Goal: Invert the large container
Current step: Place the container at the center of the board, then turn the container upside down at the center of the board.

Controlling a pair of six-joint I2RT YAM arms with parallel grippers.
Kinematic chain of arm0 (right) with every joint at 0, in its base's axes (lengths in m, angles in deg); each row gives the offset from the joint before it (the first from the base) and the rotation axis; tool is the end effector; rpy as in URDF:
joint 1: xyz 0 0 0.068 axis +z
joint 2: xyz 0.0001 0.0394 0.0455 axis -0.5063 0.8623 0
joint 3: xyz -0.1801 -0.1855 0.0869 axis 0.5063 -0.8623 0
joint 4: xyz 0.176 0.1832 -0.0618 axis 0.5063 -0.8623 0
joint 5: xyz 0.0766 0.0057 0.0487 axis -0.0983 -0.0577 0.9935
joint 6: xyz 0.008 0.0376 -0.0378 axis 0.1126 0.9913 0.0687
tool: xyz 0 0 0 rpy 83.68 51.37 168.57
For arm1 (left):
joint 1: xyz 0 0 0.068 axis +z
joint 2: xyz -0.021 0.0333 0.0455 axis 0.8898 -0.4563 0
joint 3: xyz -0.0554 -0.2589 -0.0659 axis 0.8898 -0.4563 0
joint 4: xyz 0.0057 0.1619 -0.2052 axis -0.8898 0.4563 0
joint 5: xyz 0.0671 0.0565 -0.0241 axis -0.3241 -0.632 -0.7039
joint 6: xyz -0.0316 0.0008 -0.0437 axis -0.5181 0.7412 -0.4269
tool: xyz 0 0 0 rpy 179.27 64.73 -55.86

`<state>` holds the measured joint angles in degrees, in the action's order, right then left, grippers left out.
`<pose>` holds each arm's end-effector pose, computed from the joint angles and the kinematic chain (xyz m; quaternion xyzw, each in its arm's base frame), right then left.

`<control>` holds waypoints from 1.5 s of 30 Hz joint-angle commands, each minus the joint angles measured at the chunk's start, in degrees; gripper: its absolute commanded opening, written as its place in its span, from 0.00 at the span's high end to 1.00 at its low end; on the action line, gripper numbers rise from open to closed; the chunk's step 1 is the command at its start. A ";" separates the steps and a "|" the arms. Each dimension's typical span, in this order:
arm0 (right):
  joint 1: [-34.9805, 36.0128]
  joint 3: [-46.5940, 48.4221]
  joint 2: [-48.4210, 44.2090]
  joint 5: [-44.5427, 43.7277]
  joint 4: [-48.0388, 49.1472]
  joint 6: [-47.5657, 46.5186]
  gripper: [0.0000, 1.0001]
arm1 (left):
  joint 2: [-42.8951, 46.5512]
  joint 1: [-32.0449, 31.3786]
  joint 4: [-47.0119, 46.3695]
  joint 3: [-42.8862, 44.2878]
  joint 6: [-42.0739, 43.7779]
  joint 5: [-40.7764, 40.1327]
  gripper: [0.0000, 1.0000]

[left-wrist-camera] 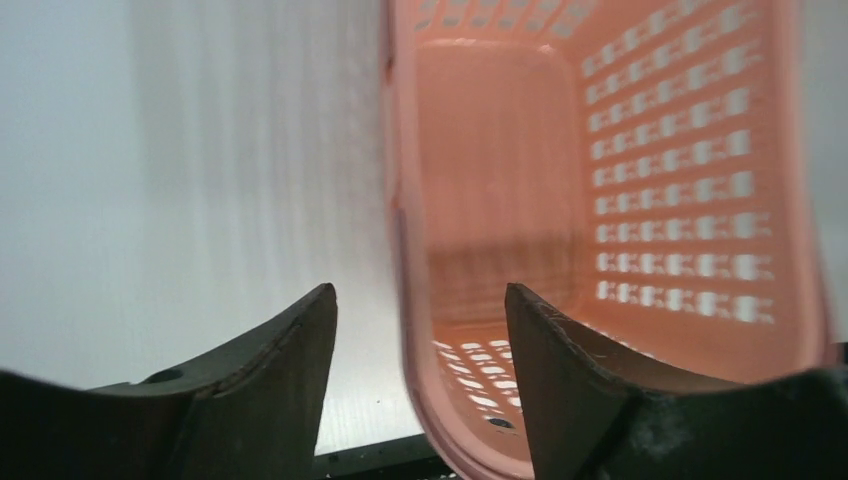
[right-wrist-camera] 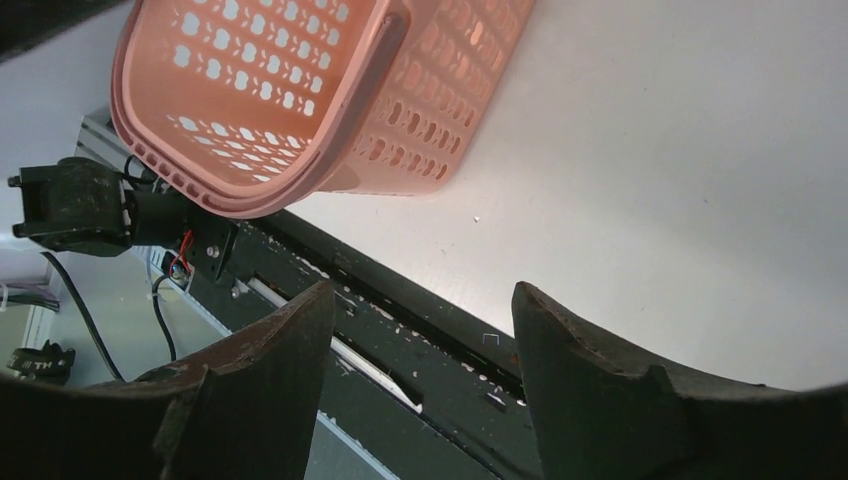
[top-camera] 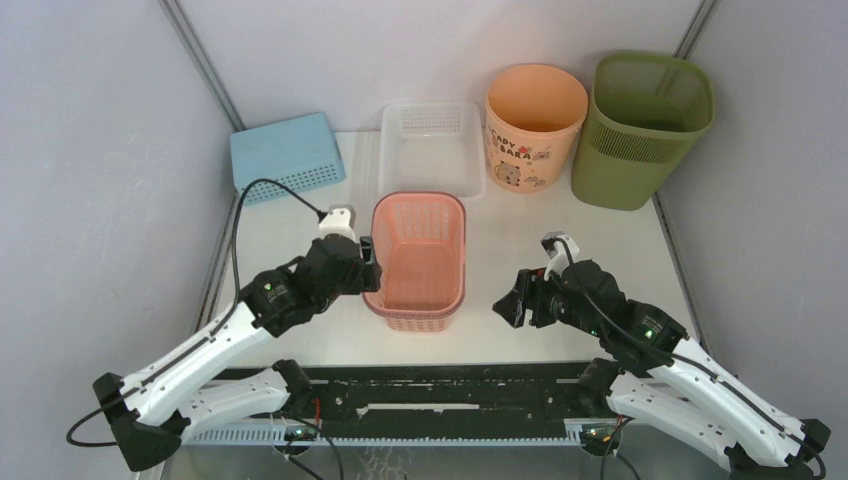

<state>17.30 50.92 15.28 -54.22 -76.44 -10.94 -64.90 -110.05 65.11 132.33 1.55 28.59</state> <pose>0.0865 0.0941 0.2936 -0.1099 0.8771 0.2943 0.3634 0.1301 -0.1189 0.3012 -0.0045 0.9000 -0.1175 0.4198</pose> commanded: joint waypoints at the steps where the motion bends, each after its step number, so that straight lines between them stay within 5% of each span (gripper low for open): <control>1: 0.10 4.09 -0.58 -2.39 0.23 -1.79 0.26 | -3.62 -5.18 5.32 14.11 4.02 -6.46 0.30; 13: -1.71 9.00 -4.94 -10.97 -9.37 0.74 0.26 | -21.50 -14.38 2.48 28.11 4.62 -1.67 0.01; 26: -1.96 9.67 -8.38 -10.20 -10.44 0.56 0.26 | -37.00 -17.99 -0.63 36.53 2.85 0.40 0.00; 45: -2.02 7.88 -9.39 -7.15 -8.96 0.89 0.35 | -51.47 -14.20 -0.82 38.06 -4.78 -2.67 0.00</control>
<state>15.67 58.92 6.32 -62.57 -87.81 -10.56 -114.97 -125.00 64.41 166.91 -0.64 27.74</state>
